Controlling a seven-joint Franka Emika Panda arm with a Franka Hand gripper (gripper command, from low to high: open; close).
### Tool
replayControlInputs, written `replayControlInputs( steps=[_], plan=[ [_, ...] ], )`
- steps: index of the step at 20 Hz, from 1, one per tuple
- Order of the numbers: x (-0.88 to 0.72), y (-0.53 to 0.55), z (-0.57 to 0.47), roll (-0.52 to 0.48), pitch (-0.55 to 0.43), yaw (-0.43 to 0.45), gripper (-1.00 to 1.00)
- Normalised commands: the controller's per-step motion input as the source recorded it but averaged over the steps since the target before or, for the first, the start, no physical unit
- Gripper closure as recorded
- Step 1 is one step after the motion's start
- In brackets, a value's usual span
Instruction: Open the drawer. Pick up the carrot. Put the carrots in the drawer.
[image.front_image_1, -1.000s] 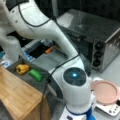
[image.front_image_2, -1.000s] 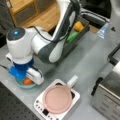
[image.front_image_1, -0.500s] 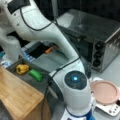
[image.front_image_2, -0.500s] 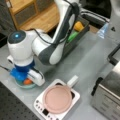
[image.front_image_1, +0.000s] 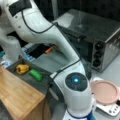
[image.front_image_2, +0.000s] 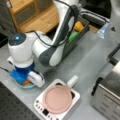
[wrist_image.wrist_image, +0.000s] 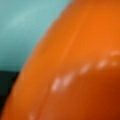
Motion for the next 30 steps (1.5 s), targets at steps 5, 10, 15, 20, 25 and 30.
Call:
replayControlInputs(
  steps=[5, 10, 15, 20, 25, 30],
  plan=[
    [0.08, -0.15, 0.07, 0.088, 0.051, 0.055, 1.0],
    [0.01, -0.09, 0.22, 0.066, 0.086, 0.036, 1.0],
    [-0.01, -0.02, 0.19, 0.046, 0.095, 0.017, 1.0],
    [0.0, 0.0, 0.08, 0.035, 0.079, 0.013, 1.0],
    [0.01, 0.0, 0.07, 0.034, 0.072, 0.002, 1.0],
    [-0.01, 0.06, 0.15, 0.046, 0.062, -0.018, 1.0]
  ],
)
